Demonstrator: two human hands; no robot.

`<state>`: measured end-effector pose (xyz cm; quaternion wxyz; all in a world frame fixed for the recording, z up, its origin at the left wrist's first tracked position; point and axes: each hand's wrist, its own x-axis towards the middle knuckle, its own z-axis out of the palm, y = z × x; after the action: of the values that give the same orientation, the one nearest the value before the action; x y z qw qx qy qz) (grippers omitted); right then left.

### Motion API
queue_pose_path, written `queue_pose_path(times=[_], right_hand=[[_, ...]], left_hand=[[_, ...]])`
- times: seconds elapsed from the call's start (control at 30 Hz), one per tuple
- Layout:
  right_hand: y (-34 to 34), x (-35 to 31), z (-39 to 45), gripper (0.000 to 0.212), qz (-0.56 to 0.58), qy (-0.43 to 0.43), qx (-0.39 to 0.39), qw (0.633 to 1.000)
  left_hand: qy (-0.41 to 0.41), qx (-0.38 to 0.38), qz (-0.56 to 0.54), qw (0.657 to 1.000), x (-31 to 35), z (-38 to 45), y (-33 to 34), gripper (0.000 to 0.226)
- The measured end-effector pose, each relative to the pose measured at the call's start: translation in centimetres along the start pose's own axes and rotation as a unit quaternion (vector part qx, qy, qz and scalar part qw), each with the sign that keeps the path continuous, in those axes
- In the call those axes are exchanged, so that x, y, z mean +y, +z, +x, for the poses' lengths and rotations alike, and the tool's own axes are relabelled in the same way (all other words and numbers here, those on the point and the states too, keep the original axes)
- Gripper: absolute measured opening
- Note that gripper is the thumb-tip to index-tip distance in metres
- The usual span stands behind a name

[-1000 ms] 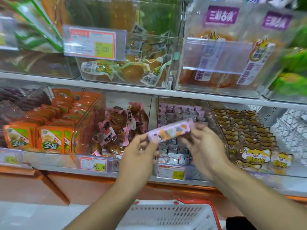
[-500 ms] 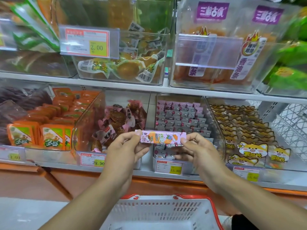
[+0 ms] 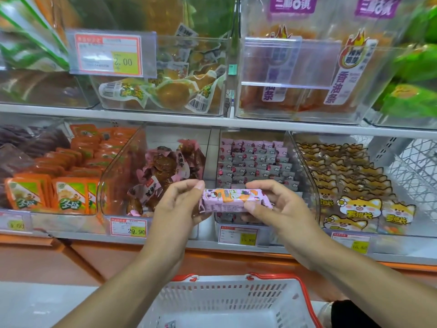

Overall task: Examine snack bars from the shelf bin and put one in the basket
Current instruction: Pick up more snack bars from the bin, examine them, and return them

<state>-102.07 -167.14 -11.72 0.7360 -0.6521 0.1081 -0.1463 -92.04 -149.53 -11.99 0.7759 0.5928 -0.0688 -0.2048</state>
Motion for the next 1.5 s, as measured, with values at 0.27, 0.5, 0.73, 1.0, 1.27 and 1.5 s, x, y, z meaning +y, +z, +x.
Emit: queue_pose_path(times=[0.27,0.5,0.73,1.0,1.27,1.5], right_hand=[[-0.9,-0.4,0.3,0.056,-0.024,-0.024,-0.042,0.999],[-0.6,-0.3,0.1,0.026,-0.087,-0.041,-0.02,0.995],[-1.2,0.0,1.1,0.026,0.029,0.03,0.007,0.999],[-1.7,-0.6,1.5,0.049,0.057,-0.004,-0.028,0.998],[-1.2,-1.7,3.1,0.04,-0.008,-0.037,-0.039,0.999],[-1.3,-0.6,8.8,0.03,-0.072,-0.105,0.271,0.954]], left_hand=[[0.009,0.01,0.04,0.999,0.1,-0.3,0.2,0.032],[-0.066,-0.017,0.062,0.996,-0.1,-0.4,0.3,0.042],[0.061,-0.061,0.122,0.989,0.4,-1.1,0.2,0.042],[-0.118,0.002,0.051,0.992,0.4,-0.7,0.7,0.053],[-0.236,-0.056,-0.06,0.968,0.3,-0.7,1.2,0.044],[0.109,-0.09,0.298,0.944,-1.3,-1.3,0.7,0.014]])
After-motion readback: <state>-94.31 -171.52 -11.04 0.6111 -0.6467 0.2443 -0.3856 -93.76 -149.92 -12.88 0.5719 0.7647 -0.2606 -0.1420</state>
